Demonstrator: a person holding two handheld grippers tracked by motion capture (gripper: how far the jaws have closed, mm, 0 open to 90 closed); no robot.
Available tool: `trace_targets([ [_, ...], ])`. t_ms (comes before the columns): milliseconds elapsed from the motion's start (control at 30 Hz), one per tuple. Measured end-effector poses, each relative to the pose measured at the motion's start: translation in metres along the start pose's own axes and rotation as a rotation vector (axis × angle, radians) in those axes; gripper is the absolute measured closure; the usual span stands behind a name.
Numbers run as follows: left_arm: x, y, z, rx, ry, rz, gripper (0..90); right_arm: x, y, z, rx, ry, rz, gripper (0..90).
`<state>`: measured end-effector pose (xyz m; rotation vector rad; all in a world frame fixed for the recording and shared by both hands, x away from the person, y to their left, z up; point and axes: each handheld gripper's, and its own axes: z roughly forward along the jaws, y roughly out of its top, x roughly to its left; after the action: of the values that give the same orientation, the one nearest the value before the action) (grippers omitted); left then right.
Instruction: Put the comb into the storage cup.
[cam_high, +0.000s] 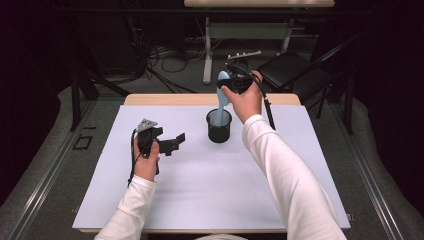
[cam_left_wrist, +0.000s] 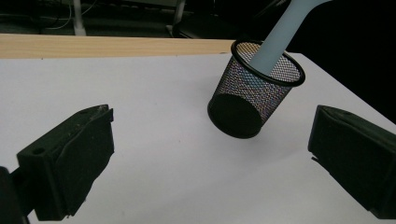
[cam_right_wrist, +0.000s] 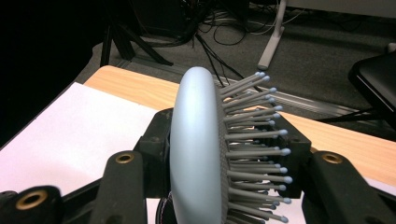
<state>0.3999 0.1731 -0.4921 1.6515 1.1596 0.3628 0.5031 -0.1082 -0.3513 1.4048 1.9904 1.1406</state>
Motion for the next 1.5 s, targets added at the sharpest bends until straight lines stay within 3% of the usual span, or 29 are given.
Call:
trace_targets([
  [1500,-0.001,0.000,0.001,0.005,-0.001,0.004,0.6,0.004,-0.027,0.030,0.054,-0.019,-0.038,49.4],
])
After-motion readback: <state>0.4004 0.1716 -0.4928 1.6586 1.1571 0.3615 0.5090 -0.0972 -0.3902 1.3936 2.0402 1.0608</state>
